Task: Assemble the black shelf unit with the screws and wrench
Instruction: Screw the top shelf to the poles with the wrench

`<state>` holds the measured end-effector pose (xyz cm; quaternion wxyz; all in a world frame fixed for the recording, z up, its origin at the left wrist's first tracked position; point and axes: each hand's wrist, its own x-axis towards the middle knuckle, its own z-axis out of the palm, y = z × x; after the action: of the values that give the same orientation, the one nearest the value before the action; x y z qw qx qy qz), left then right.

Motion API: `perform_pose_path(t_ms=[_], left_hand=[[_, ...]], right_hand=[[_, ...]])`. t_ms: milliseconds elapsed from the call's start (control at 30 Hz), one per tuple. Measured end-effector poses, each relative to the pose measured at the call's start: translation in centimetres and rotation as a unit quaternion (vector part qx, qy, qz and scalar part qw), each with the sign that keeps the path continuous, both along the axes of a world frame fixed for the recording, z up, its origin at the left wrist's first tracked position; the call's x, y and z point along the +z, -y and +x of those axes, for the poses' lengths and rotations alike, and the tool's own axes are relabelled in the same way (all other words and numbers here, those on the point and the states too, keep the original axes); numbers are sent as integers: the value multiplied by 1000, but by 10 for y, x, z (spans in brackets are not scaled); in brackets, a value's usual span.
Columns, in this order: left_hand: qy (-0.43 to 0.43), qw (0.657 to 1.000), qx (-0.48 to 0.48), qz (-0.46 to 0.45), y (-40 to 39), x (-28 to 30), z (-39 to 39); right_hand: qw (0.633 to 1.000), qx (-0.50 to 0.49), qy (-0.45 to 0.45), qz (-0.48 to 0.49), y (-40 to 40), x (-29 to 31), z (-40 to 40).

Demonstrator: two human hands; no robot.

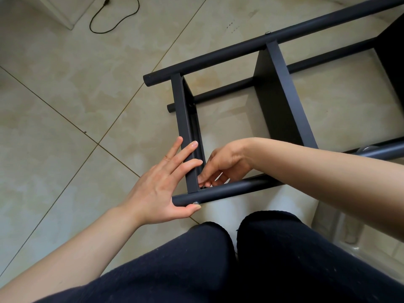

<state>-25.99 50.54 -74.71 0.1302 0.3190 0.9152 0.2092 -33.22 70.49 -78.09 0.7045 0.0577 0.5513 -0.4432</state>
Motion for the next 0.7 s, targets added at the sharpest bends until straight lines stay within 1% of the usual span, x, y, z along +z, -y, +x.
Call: perform_pose_path(t_ms=[200, 467, 700], left_hand=[[-3, 1000, 0, 3, 0, -1, 0], [-3, 1000, -2, 2, 1, -2, -1], [-3, 1000, -5, 0, 1, -2, -1]], right_hand=[[999, -19, -24, -8, 9, -5, 9], [1000, -21, -4, -10, 2, -3, 5], [999, -29, -30, -22, 5, -1, 6]])
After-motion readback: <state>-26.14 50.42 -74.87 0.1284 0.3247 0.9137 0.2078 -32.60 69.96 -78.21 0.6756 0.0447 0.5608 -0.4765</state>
